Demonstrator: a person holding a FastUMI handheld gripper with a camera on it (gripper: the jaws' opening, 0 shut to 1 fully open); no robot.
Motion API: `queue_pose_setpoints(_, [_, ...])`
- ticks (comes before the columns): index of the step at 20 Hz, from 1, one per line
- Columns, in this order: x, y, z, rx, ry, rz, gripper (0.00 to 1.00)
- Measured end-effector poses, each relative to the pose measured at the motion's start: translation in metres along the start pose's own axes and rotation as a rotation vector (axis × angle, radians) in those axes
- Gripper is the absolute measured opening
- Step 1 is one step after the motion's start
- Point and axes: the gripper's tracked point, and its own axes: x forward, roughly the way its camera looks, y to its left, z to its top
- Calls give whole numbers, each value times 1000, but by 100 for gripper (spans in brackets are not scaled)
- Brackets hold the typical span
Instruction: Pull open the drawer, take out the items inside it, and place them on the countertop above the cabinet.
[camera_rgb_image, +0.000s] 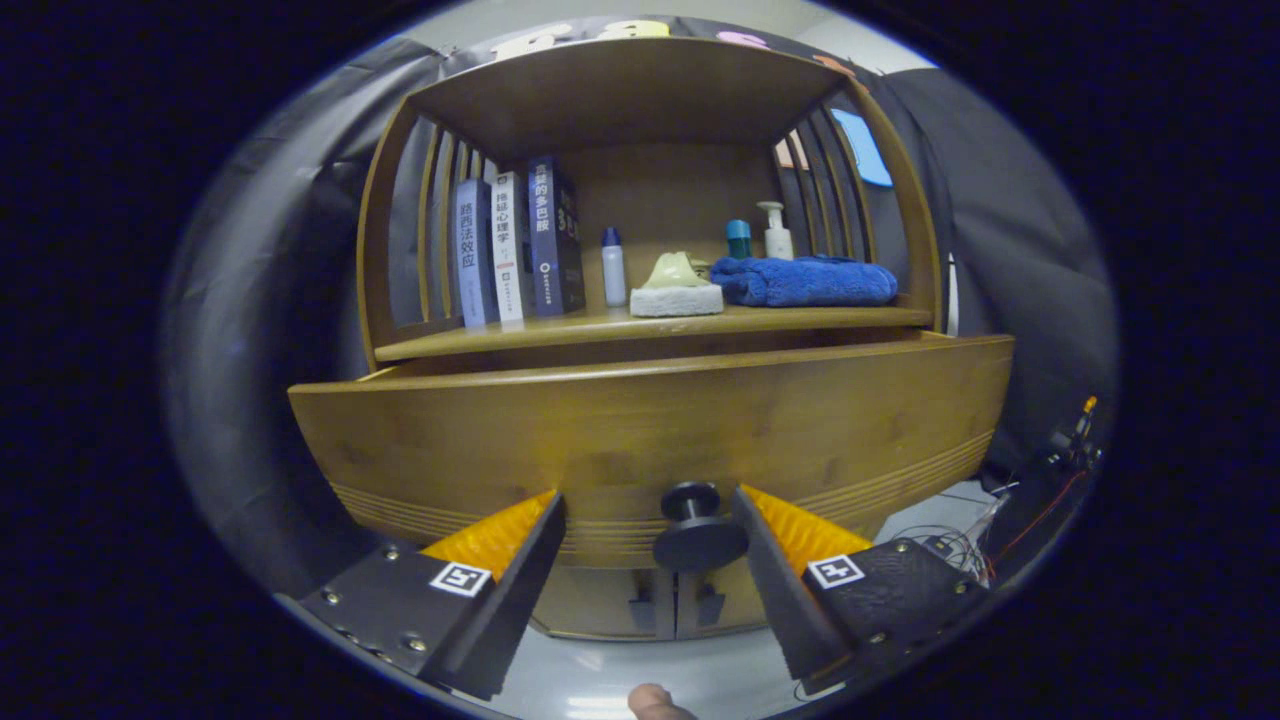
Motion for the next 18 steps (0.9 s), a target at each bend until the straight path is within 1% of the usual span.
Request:
queue_pose_setpoints(13, [49, 5, 10, -6, -62, -12, 99])
queue_pose_setpoints(18, [81, 9, 11, -22, -92, -18, 99])
